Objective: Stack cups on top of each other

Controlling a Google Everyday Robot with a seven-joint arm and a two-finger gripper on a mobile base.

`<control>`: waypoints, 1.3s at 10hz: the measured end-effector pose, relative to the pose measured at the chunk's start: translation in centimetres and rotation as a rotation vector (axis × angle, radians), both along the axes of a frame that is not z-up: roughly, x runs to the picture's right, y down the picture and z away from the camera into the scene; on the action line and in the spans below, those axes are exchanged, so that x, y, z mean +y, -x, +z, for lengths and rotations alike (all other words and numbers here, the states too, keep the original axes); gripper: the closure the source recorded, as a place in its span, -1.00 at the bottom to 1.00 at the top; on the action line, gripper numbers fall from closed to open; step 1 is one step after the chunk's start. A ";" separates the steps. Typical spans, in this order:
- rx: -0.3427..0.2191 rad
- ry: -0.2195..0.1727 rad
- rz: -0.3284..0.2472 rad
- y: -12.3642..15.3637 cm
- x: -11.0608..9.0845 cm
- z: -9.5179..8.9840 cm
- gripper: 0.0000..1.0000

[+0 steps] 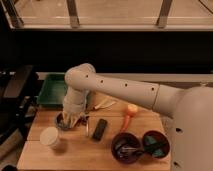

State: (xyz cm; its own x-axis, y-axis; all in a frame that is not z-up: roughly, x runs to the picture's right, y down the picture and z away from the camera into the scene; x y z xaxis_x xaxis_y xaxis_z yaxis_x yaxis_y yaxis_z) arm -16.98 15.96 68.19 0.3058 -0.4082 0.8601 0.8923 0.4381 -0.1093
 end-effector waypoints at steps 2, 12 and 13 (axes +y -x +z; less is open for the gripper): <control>-0.050 0.017 0.002 2.1 1.1 1.7 1.00; -0.117 -0.035 -0.079 6.3 -2.0 1.4 1.00; -0.133 -0.040 -0.091 7.2 -2.1 1.3 1.00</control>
